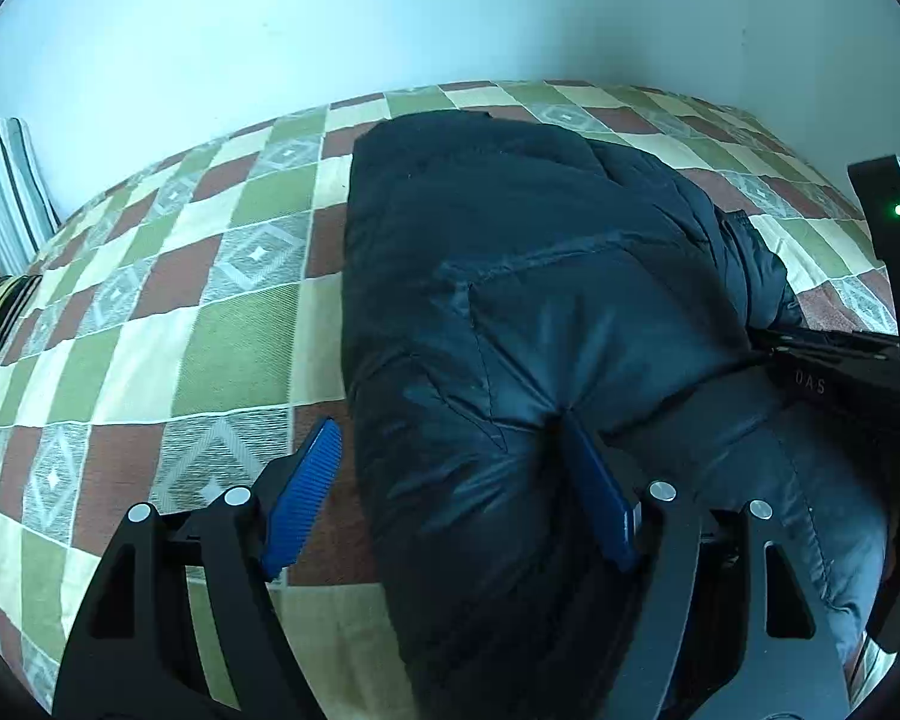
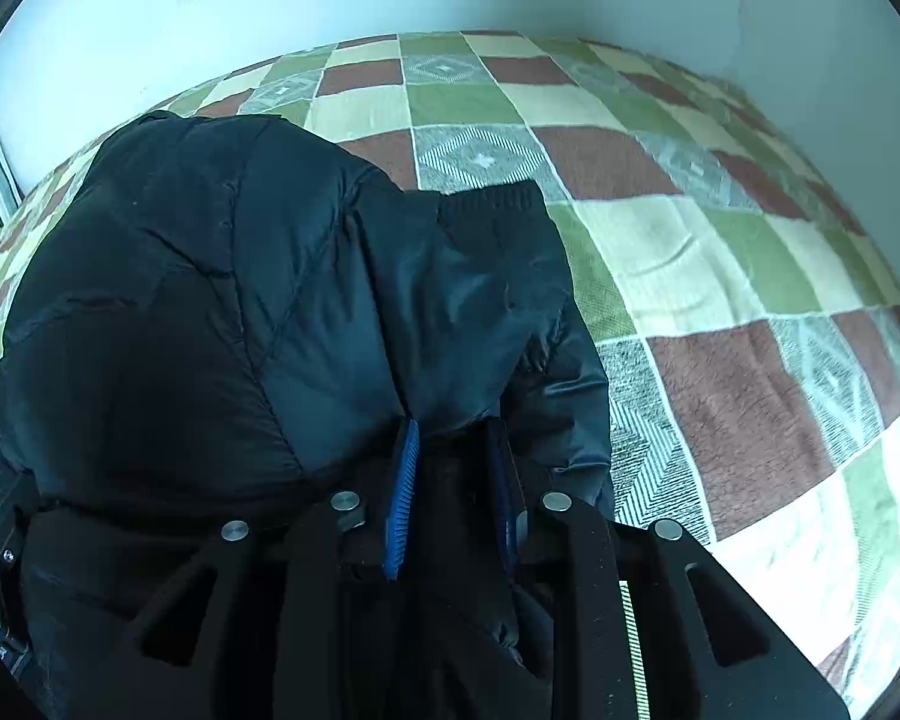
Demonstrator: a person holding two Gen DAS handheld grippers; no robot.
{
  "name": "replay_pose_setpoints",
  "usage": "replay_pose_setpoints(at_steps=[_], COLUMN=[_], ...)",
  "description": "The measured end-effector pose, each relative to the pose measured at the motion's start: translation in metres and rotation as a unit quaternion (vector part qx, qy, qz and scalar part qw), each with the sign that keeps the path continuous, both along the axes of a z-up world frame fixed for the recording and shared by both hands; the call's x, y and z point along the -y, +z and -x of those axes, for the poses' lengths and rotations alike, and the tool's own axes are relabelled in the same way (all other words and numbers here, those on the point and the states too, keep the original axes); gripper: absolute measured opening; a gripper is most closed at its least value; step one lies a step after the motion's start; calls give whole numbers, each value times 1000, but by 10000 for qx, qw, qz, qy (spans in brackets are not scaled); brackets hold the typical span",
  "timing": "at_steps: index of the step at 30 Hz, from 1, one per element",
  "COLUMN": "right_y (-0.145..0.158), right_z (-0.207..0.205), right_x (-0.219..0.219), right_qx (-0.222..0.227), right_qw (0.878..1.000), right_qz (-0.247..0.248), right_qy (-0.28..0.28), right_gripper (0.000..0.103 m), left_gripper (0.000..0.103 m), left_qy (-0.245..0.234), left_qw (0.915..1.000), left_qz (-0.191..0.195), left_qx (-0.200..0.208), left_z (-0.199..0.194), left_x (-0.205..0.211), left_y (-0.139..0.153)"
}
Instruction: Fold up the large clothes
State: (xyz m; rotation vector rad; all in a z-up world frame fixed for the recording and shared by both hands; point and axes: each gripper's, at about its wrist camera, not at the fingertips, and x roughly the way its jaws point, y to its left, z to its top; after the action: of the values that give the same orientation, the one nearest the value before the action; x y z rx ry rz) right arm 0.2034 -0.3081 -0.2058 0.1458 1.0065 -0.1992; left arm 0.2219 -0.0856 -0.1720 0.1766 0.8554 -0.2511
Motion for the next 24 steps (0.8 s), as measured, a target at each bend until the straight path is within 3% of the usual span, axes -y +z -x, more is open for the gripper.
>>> replay_pose_setpoints(at_steps=[8, 15, 18, 24], right_y=[29, 59, 58, 33], right_z=[24, 84, 100, 97], right_x=[-4, -18, -21, -21], right_qx=[377, 924, 974, 628], right_qw=[9992, 9953, 9946, 9967], right_qz=[-124, -71, -3, -17], right_qy=[-11, 278, 362, 506], right_gripper=[25, 25, 25, 25], left_gripper=[74, 74, 74, 75], left_qy=[114, 321, 247, 192], left_qw=[9998, 9988, 9992, 9997], left_qz=[-22, 27, 3, -10], left_qx=[131, 358, 302, 117], left_z=[14, 43, 48, 43], left_x=[-8, -18, -14, -9], left_y=[20, 38, 34, 16])
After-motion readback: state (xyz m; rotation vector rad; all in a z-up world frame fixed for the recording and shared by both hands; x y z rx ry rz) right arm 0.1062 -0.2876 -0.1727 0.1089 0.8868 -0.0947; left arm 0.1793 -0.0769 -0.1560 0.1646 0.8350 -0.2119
